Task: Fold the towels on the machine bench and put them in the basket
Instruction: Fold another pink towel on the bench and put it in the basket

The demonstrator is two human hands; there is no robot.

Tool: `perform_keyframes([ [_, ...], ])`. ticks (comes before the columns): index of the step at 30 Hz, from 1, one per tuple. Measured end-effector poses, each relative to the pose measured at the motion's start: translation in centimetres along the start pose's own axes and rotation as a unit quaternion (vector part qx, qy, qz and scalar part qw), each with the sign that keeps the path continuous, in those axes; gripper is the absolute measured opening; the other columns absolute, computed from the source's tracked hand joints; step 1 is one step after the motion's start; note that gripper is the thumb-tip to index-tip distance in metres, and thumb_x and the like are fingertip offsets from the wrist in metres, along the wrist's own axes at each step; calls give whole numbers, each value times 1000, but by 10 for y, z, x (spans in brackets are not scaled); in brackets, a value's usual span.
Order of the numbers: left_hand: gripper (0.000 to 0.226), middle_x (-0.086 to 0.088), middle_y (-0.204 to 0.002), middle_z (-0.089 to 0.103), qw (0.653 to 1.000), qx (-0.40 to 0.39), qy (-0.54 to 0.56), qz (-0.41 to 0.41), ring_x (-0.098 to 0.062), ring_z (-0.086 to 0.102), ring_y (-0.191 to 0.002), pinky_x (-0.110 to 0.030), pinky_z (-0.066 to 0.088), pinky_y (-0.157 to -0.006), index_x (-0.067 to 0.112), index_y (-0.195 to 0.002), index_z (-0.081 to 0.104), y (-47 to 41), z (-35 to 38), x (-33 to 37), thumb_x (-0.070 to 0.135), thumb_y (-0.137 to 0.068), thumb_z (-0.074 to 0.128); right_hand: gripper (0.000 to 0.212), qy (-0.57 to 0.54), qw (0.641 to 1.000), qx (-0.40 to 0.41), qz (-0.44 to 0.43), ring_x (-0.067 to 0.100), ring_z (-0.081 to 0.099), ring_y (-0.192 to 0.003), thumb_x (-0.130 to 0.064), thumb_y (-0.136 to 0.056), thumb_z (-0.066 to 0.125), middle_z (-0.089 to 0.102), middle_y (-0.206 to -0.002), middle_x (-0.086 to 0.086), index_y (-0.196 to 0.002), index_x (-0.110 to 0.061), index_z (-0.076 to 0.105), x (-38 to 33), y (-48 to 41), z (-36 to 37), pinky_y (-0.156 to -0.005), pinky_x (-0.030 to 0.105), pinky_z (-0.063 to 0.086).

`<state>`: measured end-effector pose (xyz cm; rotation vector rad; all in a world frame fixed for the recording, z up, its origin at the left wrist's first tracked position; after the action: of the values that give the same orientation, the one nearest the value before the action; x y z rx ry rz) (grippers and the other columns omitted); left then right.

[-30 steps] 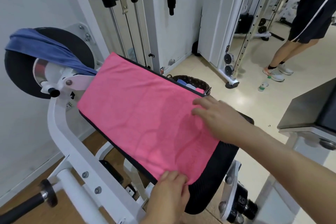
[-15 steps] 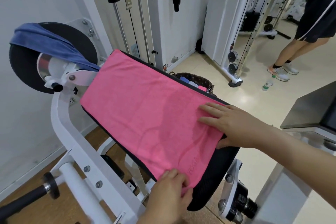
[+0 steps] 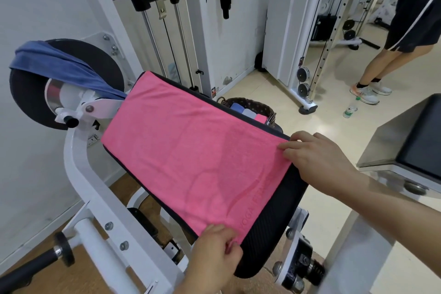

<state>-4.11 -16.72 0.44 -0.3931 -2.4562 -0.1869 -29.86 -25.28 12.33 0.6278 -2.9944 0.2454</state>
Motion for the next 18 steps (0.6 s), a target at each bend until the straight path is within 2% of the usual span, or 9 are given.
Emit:
perform_keyframes([
  [2, 25, 7, -77, 64, 998, -21, 42, -40, -8, 55, -77, -21, 42, -70, 18, -76, 66, 1, -5, 1, 30, -80, 45, 29, -25, 998, -5, 58, 17, 58, -102, -3, -74, 52, 70, -97, -11, -82, -24, 70, 1, -3, -2, -65, 33, 50],
  [5, 22, -2, -68, 60, 990, -18, 118, -80, -11, 50, -61, -22, 38, -60, 11, -78, 64, 2, -11, 1, 4, -89, 46, 38, -100, 984, -12, 149, 16, 52, -112, -2, -80, 48, 65, -101, -3, -96, -26, 72, 3, -10, -9, -77, 36, 52],
  [7, 23, 2, -64, 50, 981, -18, 161, -106, -4, 42, -57, -23, 34, -58, 9, -78, 60, 2, -15, 0, -1, -91, 43, 38, -141, 973, -26, 180, 17, 52, -108, -3, -82, 45, 66, -96, -4, -94, -27, 72, 3, -17, -14, -76, 32, 47],
  [9, 26, 5, -66, 50, 968, -10, 218, -126, -5, 46, -61, -23, 36, -61, 9, -80, 59, 1, -21, -2, 0, -95, 41, 38, -207, 954, -25, 215, 18, 56, -101, -2, -82, 46, 69, -94, -6, -89, -29, 71, 2, -25, -19, -74, 30, 44],
  [11, 27, 8, -76, 62, 949, -9, 284, -134, -4, 57, -73, -18, 42, -70, 14, -87, 66, -3, -35, -2, 6, -99, 43, 36, -268, 933, -9, 240, 17, 61, -96, -1, -80, 50, 72, -94, -7, -85, -30, 70, 2, -33, -24, -79, 30, 47],
  [13, 14, 8, -90, 70, 926, -8, 352, -136, -6, 62, -86, -16, 45, -80, 17, -97, 72, -6, -48, -9, 22, -95, 58, 33, -301, 919, 5, 255, 15, 65, -92, -2, -80, 53, 73, -91, -6, -84, -28, 73, 0, -42, -31, -82, 29, 48],
  [14, 20, 3, -93, 71, 911, -8, 386, -144, -10, 63, -88, -19, 47, -82, 19, -99, 74, -7, -55, -15, 34, -86, 71, 32, -329, 906, 15, 266, 15, 66, -89, -2, -80, 54, 74, -88, -4, -85, -25, 75, -3, -47, -35, -81, 28, 50],
  [16, 52, -7, -93, 74, 890, -12, 427, -158, -16, 65, -87, -27, 51, -82, 21, -95, 78, -9, -68, -30, 53, -56, 88, 26, -458, 839, 40, 292, 11, 69, -74, 2, -83, 58, 73, -83, 3, -87, -17, 75, -8, -61, -44, -70, 23, 54],
  [18, 61, -8, -88, 75, 888, -6, 434, -153, -16, 67, -82, -28, 53, -78, 20, -86, 80, -12, -81, -44, 58, -40, 91, 18, -603, 733, 31, 314, 10, 66, -65, 7, -86, 60, 69, -82, 10, -87, -7, 71, -16, -79, -54, -57, 18, 55],
])
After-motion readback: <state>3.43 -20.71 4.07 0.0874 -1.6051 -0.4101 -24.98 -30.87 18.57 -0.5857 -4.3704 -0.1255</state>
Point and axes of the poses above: each hand's wrist, its own y-axis away from the middle knuckle, its own z-axis out of the palm, x = y × z, the point moved 1 cm from there along -y, towards the middle knuckle
